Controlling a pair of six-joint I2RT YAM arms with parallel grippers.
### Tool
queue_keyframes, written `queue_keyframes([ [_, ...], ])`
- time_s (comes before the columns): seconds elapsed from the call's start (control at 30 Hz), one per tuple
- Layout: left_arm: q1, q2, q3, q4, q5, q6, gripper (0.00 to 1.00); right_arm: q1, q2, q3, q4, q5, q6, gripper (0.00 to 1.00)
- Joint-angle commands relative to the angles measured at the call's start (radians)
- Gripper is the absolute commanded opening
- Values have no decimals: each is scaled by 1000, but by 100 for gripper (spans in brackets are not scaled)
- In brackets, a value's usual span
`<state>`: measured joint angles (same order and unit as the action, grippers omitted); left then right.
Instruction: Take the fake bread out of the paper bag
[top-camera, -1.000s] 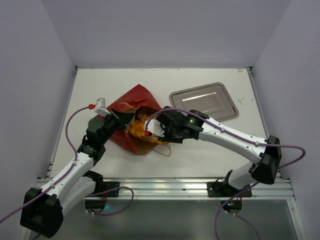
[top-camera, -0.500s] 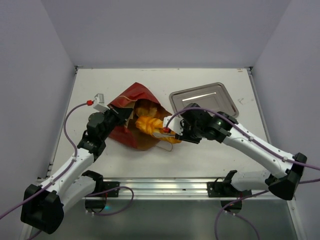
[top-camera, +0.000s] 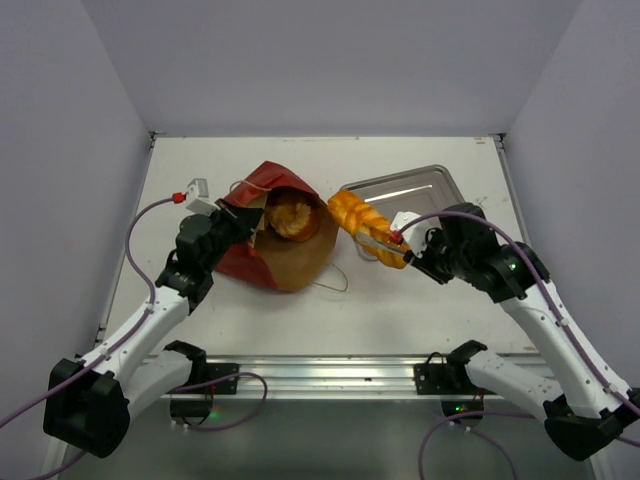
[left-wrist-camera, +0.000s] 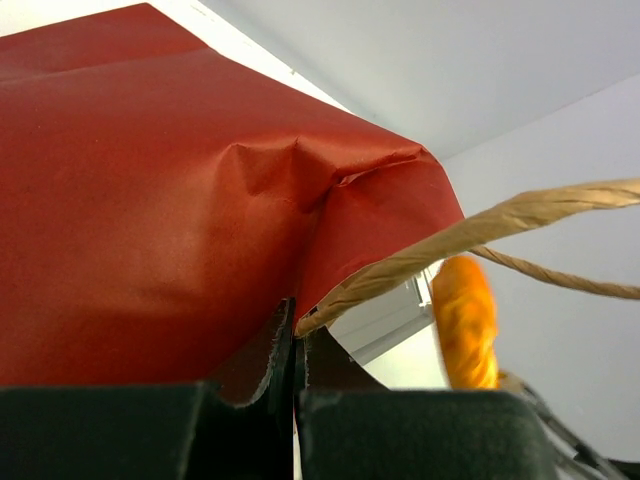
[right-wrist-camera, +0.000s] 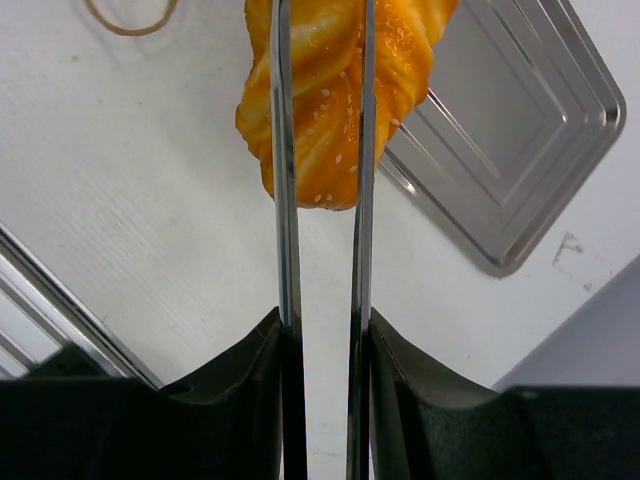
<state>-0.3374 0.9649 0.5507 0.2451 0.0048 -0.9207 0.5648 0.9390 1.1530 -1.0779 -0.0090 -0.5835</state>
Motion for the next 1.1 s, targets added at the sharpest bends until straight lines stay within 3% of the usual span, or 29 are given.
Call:
queue_keyframes([
  [0.0, -3, -6, 41, -12, -37, 42, 0, -132, -45, 13, 52, -58, 8, 0],
  [0.2, -3, -22, 34, -4, 30, 69, 0, -359, 36, 14, 157, -109, 39, 0],
  [0.5, -2, -83, 22, -26, 129, 132, 0, -526, 427, 88, 384, 6, 13, 0],
  [0.77, -2, -121, -6, -38, 139, 154, 0, -560, 684, 206, 466, 144, -52, 0],
  [1.07, -2, -144, -17, -50, 143, 163, 0, -600, 805, 255, 461, 167, -73, 1],
])
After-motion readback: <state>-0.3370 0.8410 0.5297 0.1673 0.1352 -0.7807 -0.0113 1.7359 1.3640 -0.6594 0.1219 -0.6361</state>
